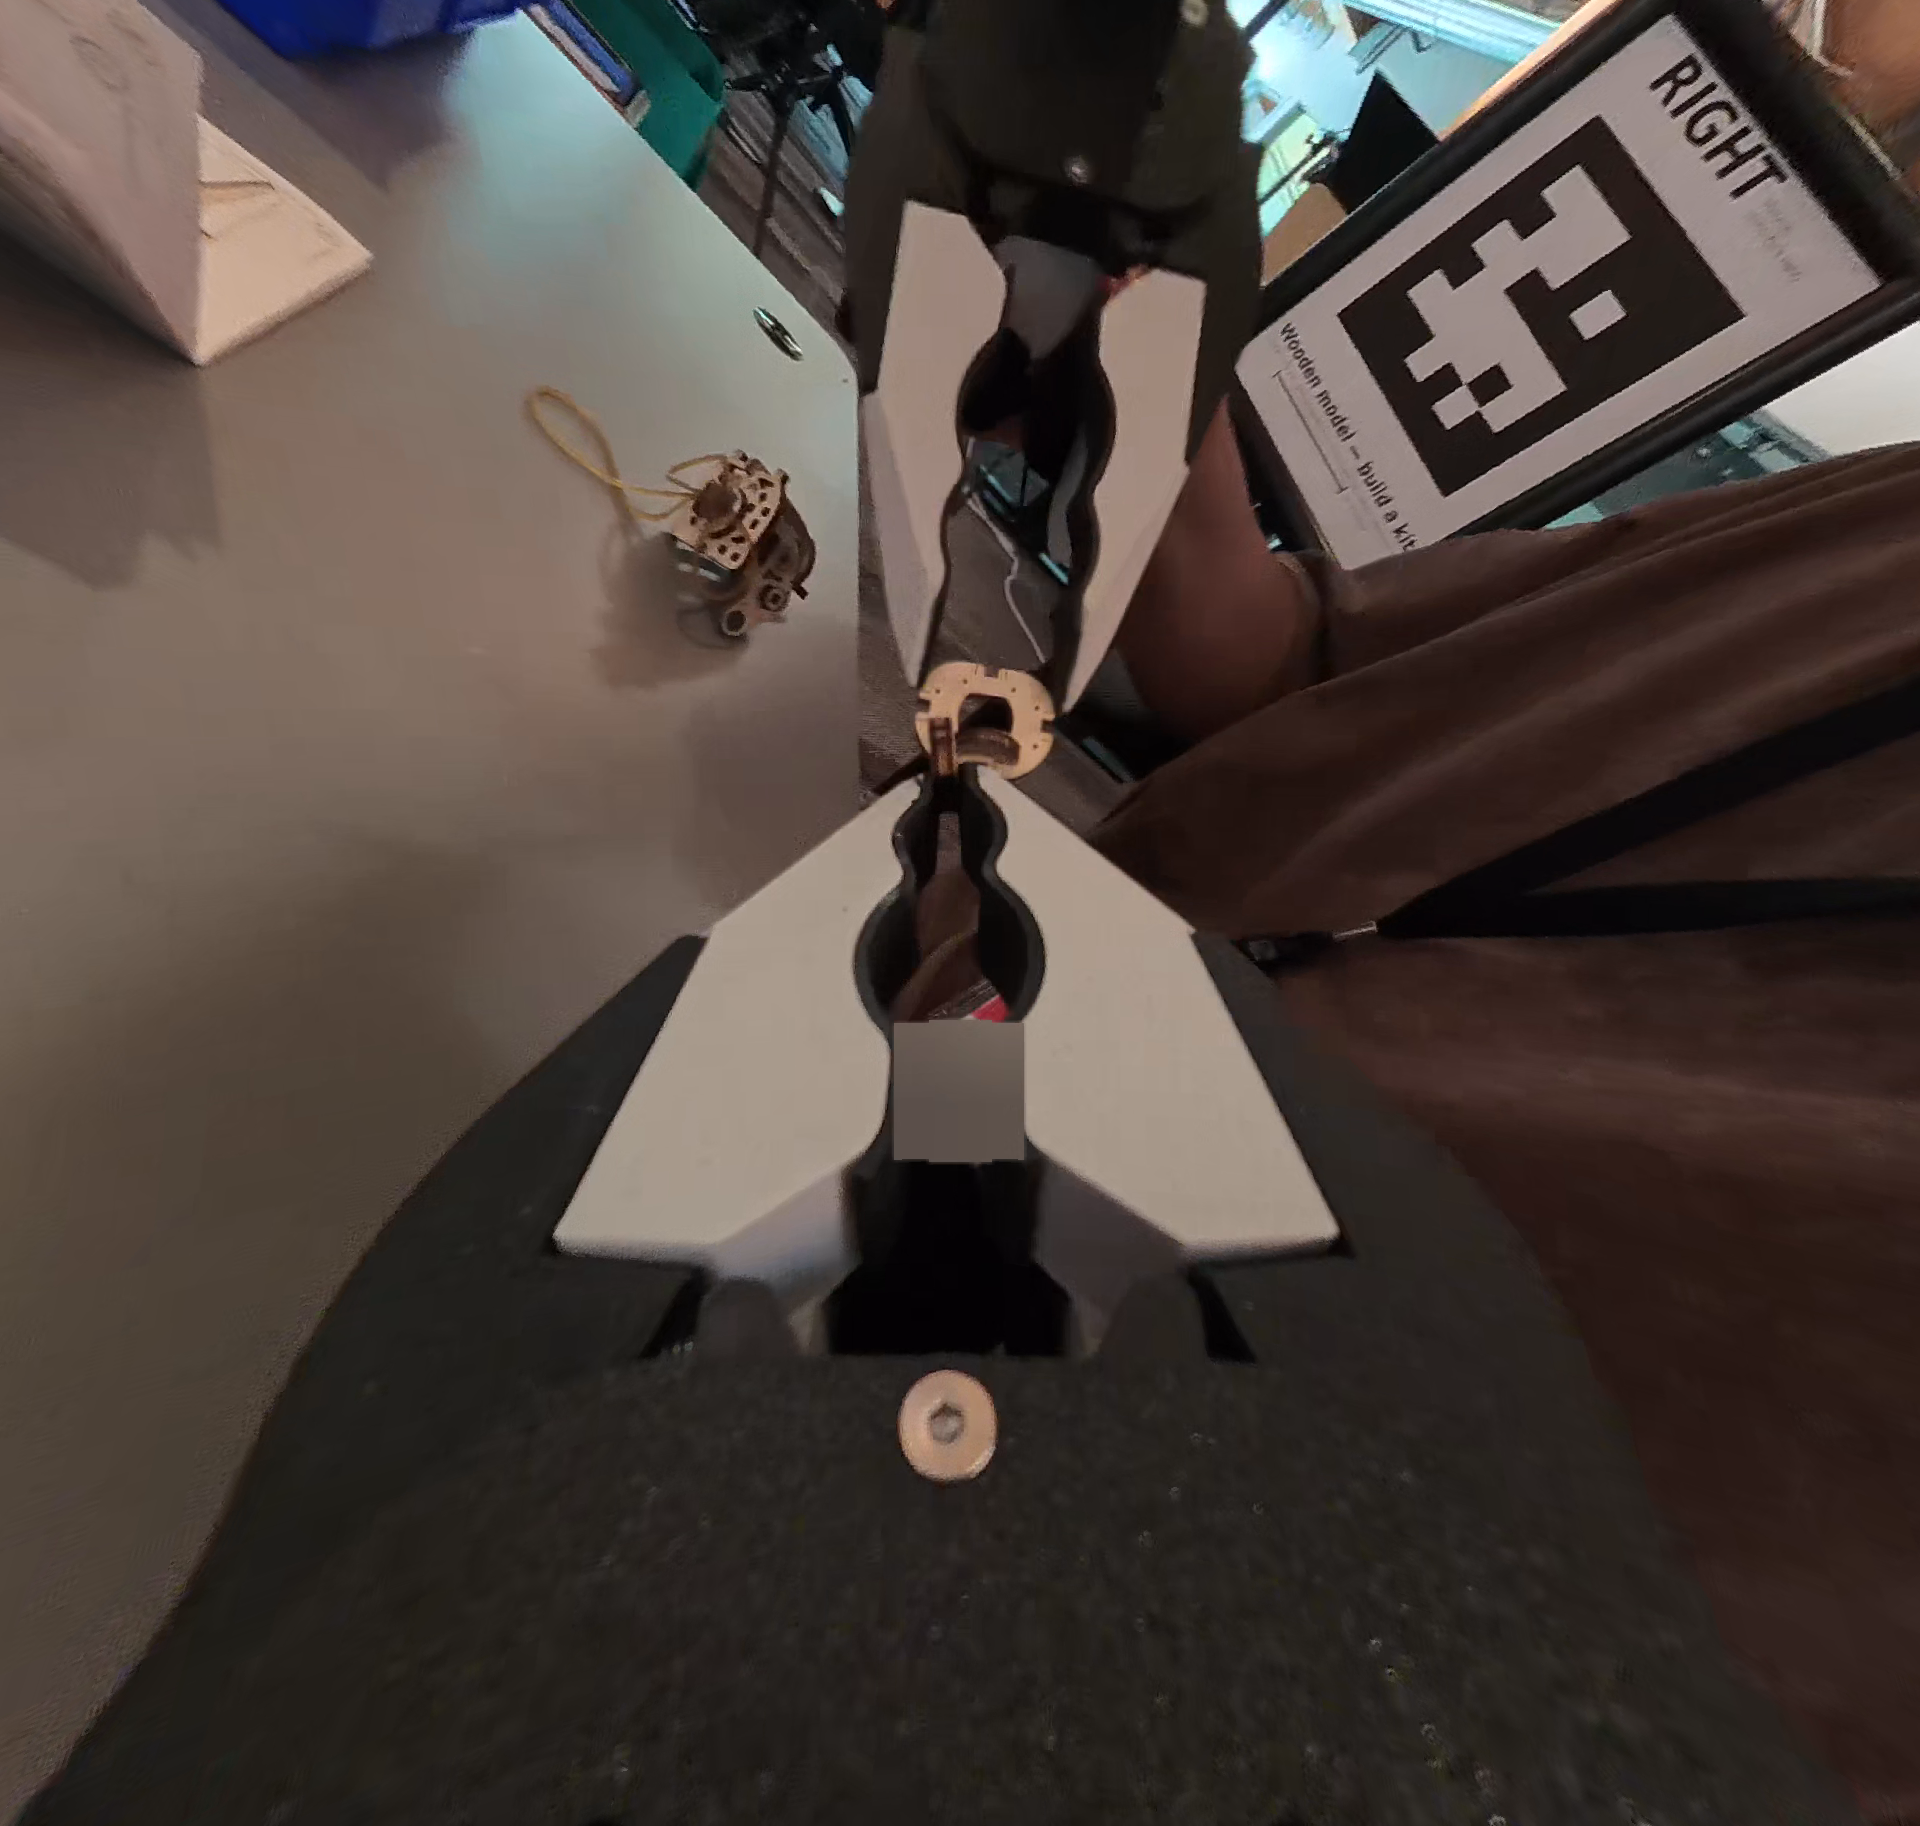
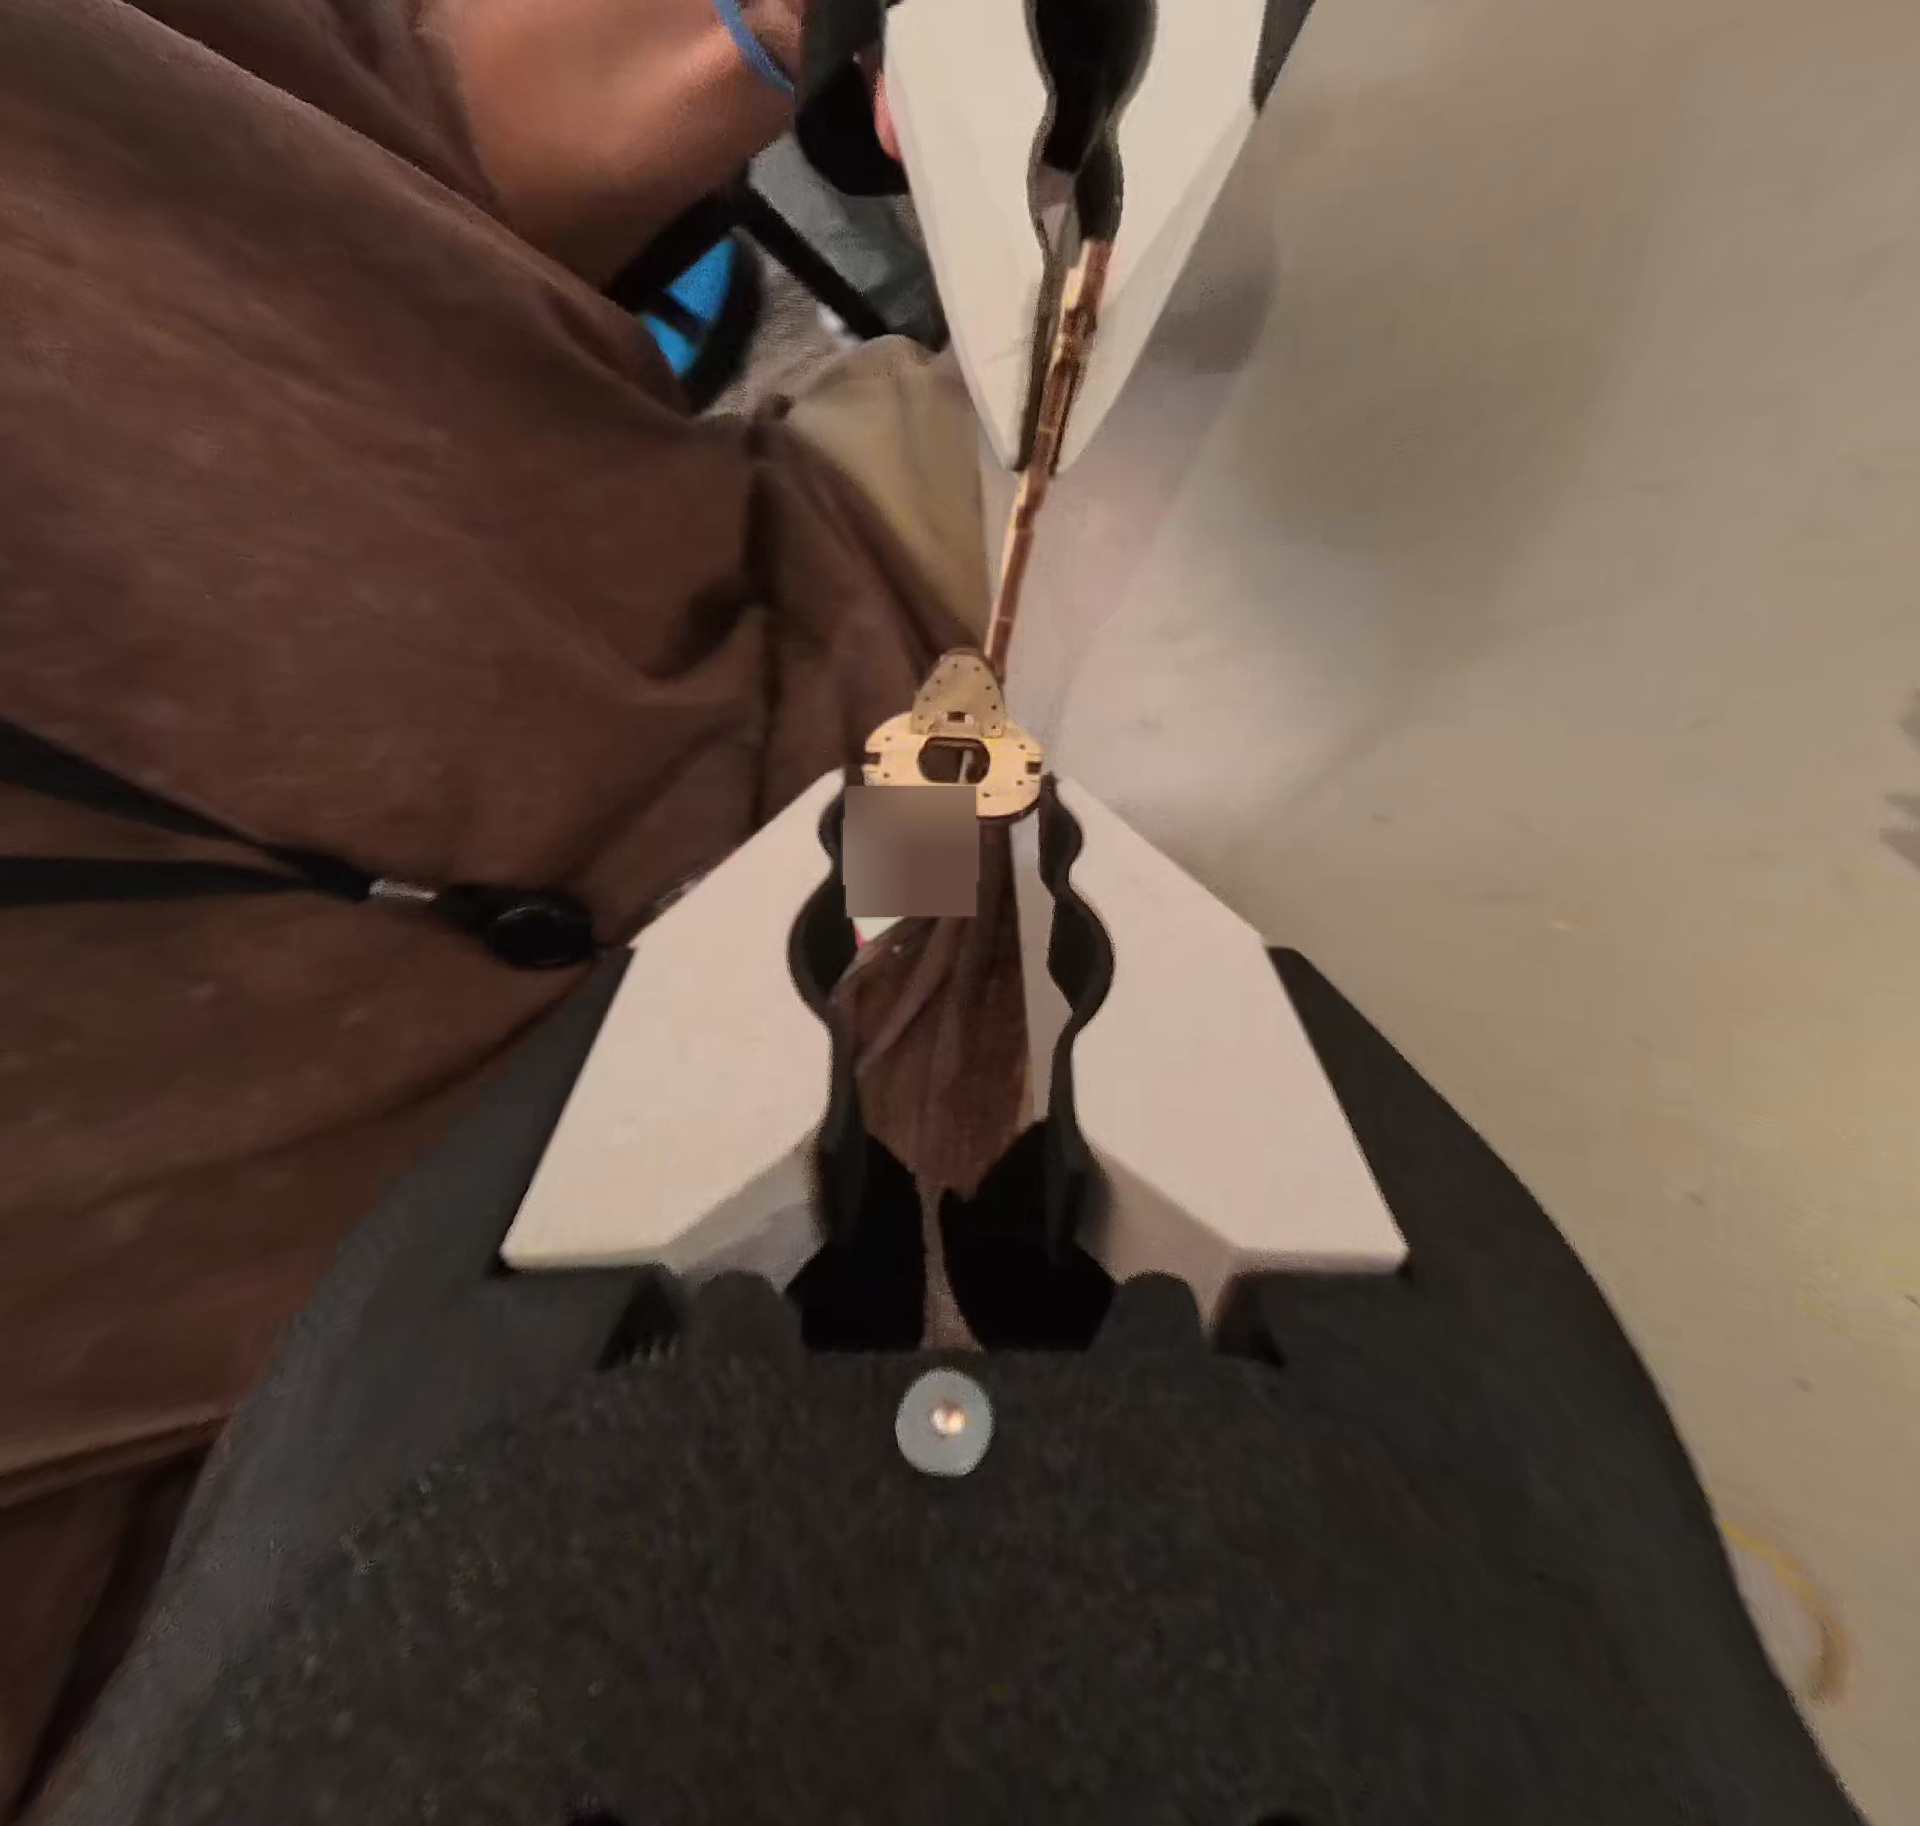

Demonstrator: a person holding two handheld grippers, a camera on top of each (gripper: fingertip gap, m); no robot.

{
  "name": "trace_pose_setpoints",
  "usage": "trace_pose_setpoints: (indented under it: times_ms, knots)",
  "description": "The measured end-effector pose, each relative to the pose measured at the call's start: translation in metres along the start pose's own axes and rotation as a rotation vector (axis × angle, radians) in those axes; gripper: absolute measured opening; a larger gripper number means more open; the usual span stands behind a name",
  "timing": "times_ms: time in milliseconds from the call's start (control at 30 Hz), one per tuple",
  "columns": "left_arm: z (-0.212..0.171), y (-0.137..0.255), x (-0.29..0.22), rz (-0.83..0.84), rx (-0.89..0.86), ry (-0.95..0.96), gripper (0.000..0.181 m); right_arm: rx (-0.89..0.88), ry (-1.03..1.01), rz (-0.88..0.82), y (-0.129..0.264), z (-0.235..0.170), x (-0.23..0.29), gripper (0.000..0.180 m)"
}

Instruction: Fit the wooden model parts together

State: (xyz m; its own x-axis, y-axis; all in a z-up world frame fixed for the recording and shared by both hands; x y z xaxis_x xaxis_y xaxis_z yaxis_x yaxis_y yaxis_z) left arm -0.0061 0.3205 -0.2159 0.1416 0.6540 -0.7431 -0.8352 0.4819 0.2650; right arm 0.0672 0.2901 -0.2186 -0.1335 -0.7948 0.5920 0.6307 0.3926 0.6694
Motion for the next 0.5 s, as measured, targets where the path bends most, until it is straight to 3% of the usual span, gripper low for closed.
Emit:
trace_pose_setpoints:
  times_ms: [500]
  knots:
    - [0.003, -0.001, -0.016, -0.089, -0.011, -0.017, 0.001, -0.17, -0.016, 0.24, 0.005, -0.001, 0.001, 0.033]
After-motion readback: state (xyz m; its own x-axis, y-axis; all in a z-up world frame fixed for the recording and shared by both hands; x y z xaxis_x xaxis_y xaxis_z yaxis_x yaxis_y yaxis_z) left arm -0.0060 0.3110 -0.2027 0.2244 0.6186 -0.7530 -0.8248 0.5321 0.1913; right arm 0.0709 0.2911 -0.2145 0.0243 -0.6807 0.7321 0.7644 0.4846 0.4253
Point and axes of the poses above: each gripper's, where its closed fingertips meet, y back along the fingers, z out of its top, x = y × z across the jaws, the point moved 2 cm from there along y, back along the fingers, and after that the axes turned 9 degrees about x, right-handed, at the moved point
